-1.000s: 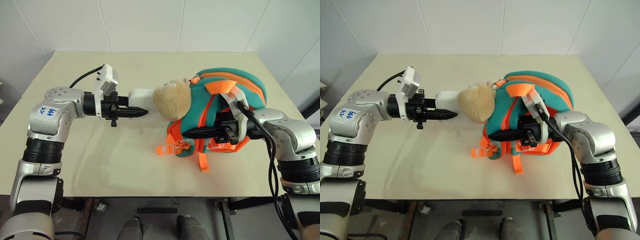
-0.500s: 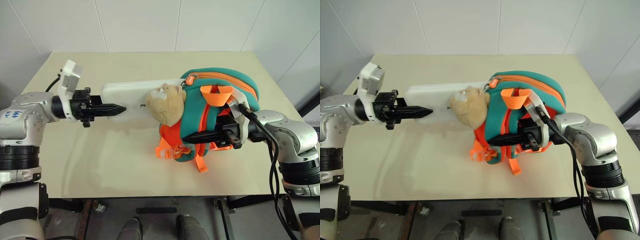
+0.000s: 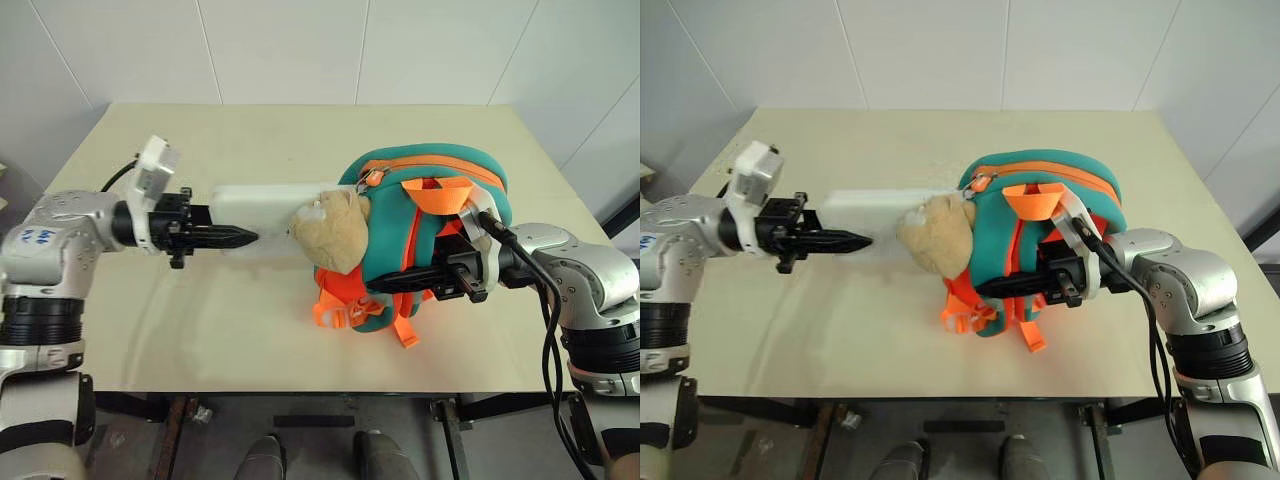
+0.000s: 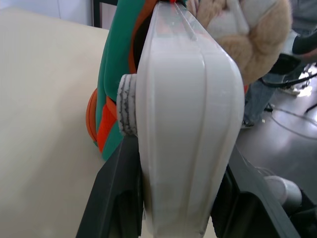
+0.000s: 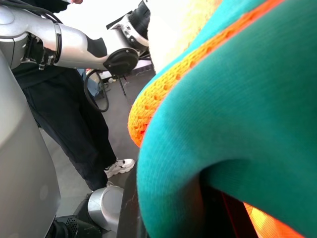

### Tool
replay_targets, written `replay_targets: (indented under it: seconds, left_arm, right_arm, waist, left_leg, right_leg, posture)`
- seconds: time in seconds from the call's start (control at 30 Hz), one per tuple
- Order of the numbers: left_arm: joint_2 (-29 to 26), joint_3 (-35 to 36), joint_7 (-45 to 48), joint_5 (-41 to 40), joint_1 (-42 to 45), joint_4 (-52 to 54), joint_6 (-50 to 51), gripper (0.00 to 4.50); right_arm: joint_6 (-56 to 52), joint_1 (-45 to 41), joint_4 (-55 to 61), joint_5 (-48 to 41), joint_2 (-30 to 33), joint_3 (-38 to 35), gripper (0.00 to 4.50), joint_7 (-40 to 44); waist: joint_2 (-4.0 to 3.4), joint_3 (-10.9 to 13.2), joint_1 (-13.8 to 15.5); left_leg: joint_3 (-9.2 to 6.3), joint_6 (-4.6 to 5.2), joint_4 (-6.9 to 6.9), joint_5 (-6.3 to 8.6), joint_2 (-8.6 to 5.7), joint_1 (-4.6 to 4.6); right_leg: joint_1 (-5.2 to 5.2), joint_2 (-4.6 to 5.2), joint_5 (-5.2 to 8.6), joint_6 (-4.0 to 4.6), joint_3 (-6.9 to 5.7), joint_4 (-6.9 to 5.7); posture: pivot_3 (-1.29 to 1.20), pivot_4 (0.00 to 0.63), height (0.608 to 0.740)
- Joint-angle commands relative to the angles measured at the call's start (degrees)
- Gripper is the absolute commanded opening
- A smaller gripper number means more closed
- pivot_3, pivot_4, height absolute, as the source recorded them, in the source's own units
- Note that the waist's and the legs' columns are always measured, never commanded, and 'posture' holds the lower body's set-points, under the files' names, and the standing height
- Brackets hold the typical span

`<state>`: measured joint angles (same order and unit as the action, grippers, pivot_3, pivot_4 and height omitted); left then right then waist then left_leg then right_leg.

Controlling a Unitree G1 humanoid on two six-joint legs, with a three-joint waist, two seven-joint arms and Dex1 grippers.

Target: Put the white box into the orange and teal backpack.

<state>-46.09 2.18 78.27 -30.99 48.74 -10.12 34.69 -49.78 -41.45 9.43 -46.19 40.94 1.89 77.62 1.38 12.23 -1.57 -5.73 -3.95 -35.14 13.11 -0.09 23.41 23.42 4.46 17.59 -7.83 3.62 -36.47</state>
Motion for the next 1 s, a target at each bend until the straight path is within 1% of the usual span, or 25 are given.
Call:
replay_targets:
  seconds: [0.03, 0.1, 0.13, 0.2, 0.27, 0.4, 0.47, 0.57, 0.67, 0.83, 0.9, 0.93, 1.0]
  left_arm:
    - [1.73, -2.7, -0.07, 4.12, 3.96, -1.73, -6.08, 1.32]
    - [3.72, -4.37, -2.74, 8.16, 6.48, -3.63, -11.0, 1.32]
    - [5.84, -4.8, -5.38, 9.87, 8.55, -4.7, -13.15, 1.32]
    - [9.99, -5.17, -9.94, 10.98, 12.78, -6.86, -12.1, 1.32]
    - [12.02, -5.29, -9.46, 10.77, 14.13, -7.34, -12.48, 1.32]
    - [14.75, -7.29, -8.79, 11.02, 15.58, -7.5, -9.84, 1.32]
    - [17.51, -10.75, -6.47, 11.68, 16.62, -8.38, -8.76, 1.32]
    - [21.41, -13.93, -7.06, 14.74, 18.54, -13.26, -10.0, 1.32]
    - [24.38, -14.32, -6.43, 14.94, 19.26, -16.28, -10.21, 1.32]
    - [27.21, -13.21, -7.85, 15.93, 19.01, -18.45, -13.1, 1.32]
    - [26.24, -13.5, -7.98, 16.77, 18.66, -17.71, -12.38, 2.02]
    - [25.37, -13.62, -7.34, 17.01, 18.28, -16.8, -12.49, 2.25]
    - [24.08, -13.1, -6.13, 16.1, 17.87, -14.91, -10.46, 2.91]
  right_arm:
    - [0.03, -0.21, 2.19, -1.69, 0.51, -1.25, 0.04, 0.18]
    - [0.03, 0.14, 2.49, -1.84, 0.53, -1.33, 0.04, 0.03]
    - [-0.03, 0.35, 2.73, -2.0, 0.52, -1.37, 0.04, -0.11]
    - [-0.13, 0.69, 3.14, -2.28, 0.51, -1.41, 0.04, -0.29]
    - [-0.17, 0.82, 3.29, -2.44, 0.53, -1.44, 0.04, -0.38]
    - [-0.27, 0.95, 3.59, -2.96, 0.36, -1.5, 0.04, -0.61]
    - [-0.84, 1.04, 4.49, -3.79, 0.19, -1.59, 0.04, -0.9]
    - [-1.14, 1.49, 5.72, -4.25, 0.56, -1.7, 0.04, -1.39]
    - [-1.06, 1.63, 6.05, -4.32, 0.85, -2.21, 0.04, -2.21]
    - [-1.41, 2.44, 7.28, -5.09, 0.81, -3.07, 0.04, -3.89]
    - [-1.61, 3.12, 7.96, -5.52, 0.86, -3.43, 0.0, -4.64]
    - [-1.65, 3.39, 8.18, -5.65, 0.91, -3.54, 0.0, -4.9]
    - [-1.7, 3.66, 8.32, -5.86, 0.95, -3.72, 0.0, -5.31]
  waist:
    - [0.0, 0.0, -0.03]
    - [0.0, 0.0, -0.14]
    - [0.0, 0.0, -0.08]
    - [0.02, 0.01, 0.05]
    - [0.03, 0.01, 0.04]
    - [0.02, 0.02, -0.42]
    - [0.02, 0.02, -0.2]
    - [0.02, 0.02, 0.02]
    - [0.02, 0.02, -0.01]
    - [0.02, 0.02, 0.01]
    - [0.02, 0.02, 0.07]
    - [0.02, 0.02, 0.07]
    - [0.02, 0.02, -0.11]
  left_leg:
    - [0.0, 0.0, 0.01, 0.0, 0.0, 0.0]
    - [0.01, 0.0, 0.01, 0.0, 0.0, 0.0]
    - [0.01, 0.0, 0.01, 0.0, 0.0, 0.0]
    - [0.01, 0.0, -0.03, 0.0, 0.0, 0.01]
    - [0.0, 0.01, -0.09, 0.0, -0.01, 0.05]
    - [0.04, 0.02, -0.07, 0.0, -0.02, 0.04]
    - [0.02, 0.02, -0.05, 0.0, 0.0, 0.04]
    - [0.02, 0.02, -0.12, -0.01, -0.02, 0.06]
    - [0.02, 0.03, -0.15, -0.01, -0.04, 0.06]
    - [0.0, 0.03, -0.09, -0.01, -0.02, 0.06]
    - [0.0, 0.03, -0.1, -0.01, -0.03, 0.07]
    - [0.0, 0.03, -0.11, -0.01, -0.04, 0.09]
    - [0.01, 0.03, -0.11, -0.01, -0.04, 0.1]
  right_leg:
    - [0.0, 0.0, 0.0, 0.0, 0.0, 0.01]
    - [0.01, 0.0, 0.0, 0.0, 0.01, 0.01]
    - [0.01, 0.0, 0.0, 0.0, 0.01, 0.01]
    - [0.01, -0.01, 0.0, -0.01, 0.01, -0.01]
    - [0.01, 0.0, -0.03, -0.05, 0.01, -0.02]
    - [0.04, 0.0, -0.03, -0.07, 0.05, -0.01]
    - [0.07, -0.02, -0.02, -0.06, 0.05, -0.05]
    - [0.04, -0.02, -0.02, -0.07, 0.05, -0.05]
    - [0.01, -0.01, -0.03, -0.09, 0.05, -0.04]
    - [0.06, -0.02, -0.02, -0.08, 0.05, -0.05]
    - [0.05, -0.01, -0.02, -0.08, 0.05, -0.03]
    - [0.05, 0.0, -0.02, -0.09, 0.05, -0.02]
    - [0.05, 0.0, -0.02, -0.09, 0.05, -0.02]
  posture:
    - [0.0, 0.15, 0.74]
    - [0.0, 0.15, 0.74]
    - [0.0, 0.15, 0.74]
    - [0.0, 0.15, 0.74]
    - [0.0, 0.15, 0.74]
    - [0.0, 0.15, 0.74]
    - [0.0, 0.15, 0.74]
    - [0.0, 0.15, 0.74]
    - [0.0, 0.15, 0.74]
    - [0.0, 0.15, 0.74]
    - [0.0, 0.15, 0.74]
    - [0.0, 0.15, 0.74]
    - [0.0, 0.15, 0.74]
